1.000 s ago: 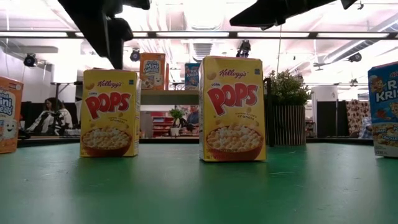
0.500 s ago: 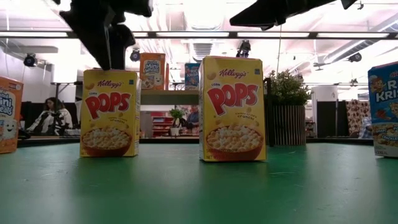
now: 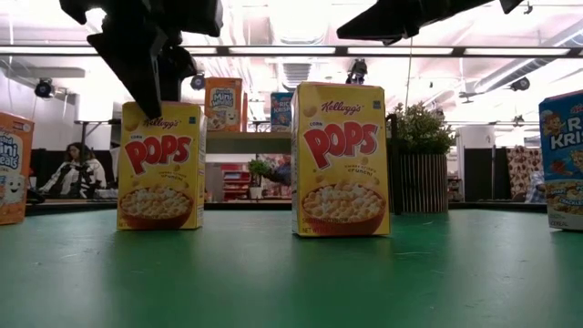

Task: Stack cereal on shelf
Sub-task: Put the top left yellow cereal box on the shelf

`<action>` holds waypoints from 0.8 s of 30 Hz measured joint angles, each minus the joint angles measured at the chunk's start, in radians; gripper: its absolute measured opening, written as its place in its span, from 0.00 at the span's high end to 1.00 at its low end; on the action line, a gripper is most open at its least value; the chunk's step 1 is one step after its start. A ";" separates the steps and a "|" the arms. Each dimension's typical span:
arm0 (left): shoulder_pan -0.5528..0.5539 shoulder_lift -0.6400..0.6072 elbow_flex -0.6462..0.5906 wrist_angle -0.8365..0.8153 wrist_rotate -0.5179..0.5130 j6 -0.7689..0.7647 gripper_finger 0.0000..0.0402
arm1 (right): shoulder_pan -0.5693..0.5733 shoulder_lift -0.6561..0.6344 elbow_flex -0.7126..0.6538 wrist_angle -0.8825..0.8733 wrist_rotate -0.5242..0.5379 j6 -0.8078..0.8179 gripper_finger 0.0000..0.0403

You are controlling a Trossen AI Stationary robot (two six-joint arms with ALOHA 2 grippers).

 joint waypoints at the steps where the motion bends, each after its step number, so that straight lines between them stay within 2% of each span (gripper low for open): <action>1: 0.000 0.000 0.000 0.000 0.000 0.000 0.41 | 0.000 0.000 0.000 0.000 0.000 0.000 0.97; 12: 0.000 0.000 0.000 0.000 0.000 0.003 0.55 | 0.000 0.000 0.000 -0.002 0.000 0.000 0.97; 24: 0.000 0.000 0.037 -0.011 0.000 0.029 0.63 | 0.007 -0.026 0.000 -0.050 0.002 0.001 0.97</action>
